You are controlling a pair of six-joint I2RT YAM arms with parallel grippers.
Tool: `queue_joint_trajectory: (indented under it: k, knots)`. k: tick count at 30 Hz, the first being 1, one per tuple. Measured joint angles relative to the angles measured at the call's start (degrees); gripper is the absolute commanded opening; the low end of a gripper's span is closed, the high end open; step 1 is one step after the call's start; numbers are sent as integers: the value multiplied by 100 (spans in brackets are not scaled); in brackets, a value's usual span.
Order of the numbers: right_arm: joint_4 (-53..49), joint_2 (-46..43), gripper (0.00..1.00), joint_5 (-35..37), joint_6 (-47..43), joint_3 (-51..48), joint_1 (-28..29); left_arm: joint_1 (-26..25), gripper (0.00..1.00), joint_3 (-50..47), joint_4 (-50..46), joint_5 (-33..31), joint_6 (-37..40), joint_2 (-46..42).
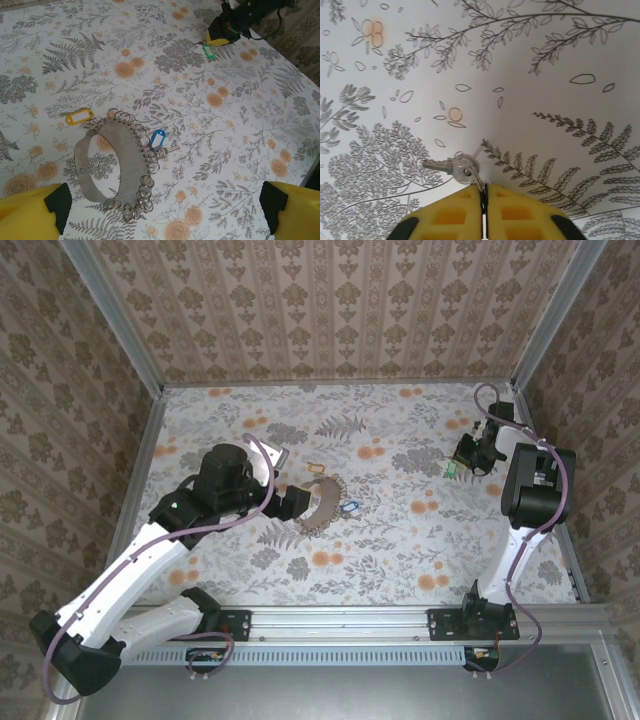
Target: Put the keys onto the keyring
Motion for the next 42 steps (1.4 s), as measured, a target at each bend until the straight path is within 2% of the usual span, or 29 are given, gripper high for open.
queue_joint_trajectory:
  k: [7,11,13,17,19,22,26,29,30,33,36,42]
  knots:
    - [20,-114,0,-116,-179,-22,72,-72,100,-22,-17,-33,2,-2]
    - [157,-879,0,-90,-483,-428,317,-22,100,-9,-17,232,107,-57]
    - [315,-1510,0,-13,-675,-730,636,205,100,140,-107,807,181,-63]
    - [876,-2927,0,-76,-1241,-1279,1655,1054,100,608,46,1766,101,9]
    - [1311,-3558,0,-313,-1611,-1628,2188,1342,99,632,199,2090,37,13]
    - [1906,-4428,0,-872,-2218,-2258,2863,1543,91,662,247,2616,15,195]
    - [2122,-4931,0,-1381,-2833,-2544,3639,1283,77,1091,-247,3106,595,719]
    - [2120,-5001,0,-1650,-3150,-2544,4162,975,57,1169,-407,3309,1137,756]
    - [2114,-5016,0,-1709,-3244,-2544,4325,881,54,1139,-391,3373,1335,715]
    - [2061,-5090,0,-2028,-3504,-2544,4645,726,54,901,-203,3473,1818,531]
    - [2017,-5145,0,-2439,-3696,-2540,4715,592,53,713,-111,3456,2175,455]
    - [2000,-5110,0,-2750,-3746,-2514,4975,236,41,566,-83,3244,3080,474]
